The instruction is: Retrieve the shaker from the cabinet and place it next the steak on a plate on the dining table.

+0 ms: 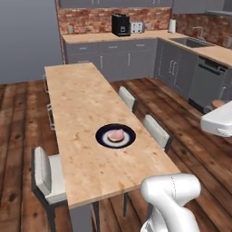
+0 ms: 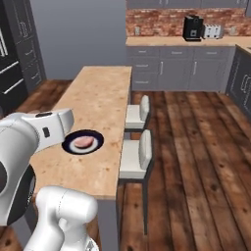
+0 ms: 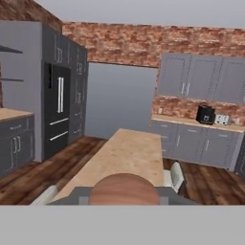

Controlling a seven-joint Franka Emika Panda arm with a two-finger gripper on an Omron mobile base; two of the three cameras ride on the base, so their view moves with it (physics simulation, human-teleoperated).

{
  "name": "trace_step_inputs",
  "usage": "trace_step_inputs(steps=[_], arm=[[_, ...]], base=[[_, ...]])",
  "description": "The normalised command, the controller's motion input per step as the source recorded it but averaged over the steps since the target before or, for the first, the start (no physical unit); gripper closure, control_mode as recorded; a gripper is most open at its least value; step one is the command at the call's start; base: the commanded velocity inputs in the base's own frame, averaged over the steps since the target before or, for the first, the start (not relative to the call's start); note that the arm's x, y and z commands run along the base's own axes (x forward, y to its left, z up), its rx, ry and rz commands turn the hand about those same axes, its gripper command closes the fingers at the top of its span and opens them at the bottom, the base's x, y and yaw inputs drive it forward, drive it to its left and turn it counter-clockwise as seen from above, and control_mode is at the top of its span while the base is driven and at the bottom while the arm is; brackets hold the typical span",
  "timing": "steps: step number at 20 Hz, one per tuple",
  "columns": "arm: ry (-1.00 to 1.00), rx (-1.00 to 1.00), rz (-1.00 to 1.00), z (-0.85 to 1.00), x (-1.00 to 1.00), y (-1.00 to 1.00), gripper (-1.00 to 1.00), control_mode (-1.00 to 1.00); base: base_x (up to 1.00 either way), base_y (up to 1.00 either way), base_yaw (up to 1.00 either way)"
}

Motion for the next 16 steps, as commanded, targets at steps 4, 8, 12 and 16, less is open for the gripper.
trace_step_inputs(steps=[4,8,12,16], arm=[[0.00,0.00,0.00,0.00,0.00,0.00,1.00,1.00],[0.00,0.00,0.00,0.00,0.00,0.00,1.00,1.00],[0.00,0.00,0.00,0.00,0.00,0.00,1.00,1.00],[0.00,0.00,0.00,0.00,0.00,0.00,1.00,1.00]], base=[[0.51,0.00,0.33],[0.59,0.00,0.20],[0.57,0.00,0.27],[0.47,0.00,0.30]])
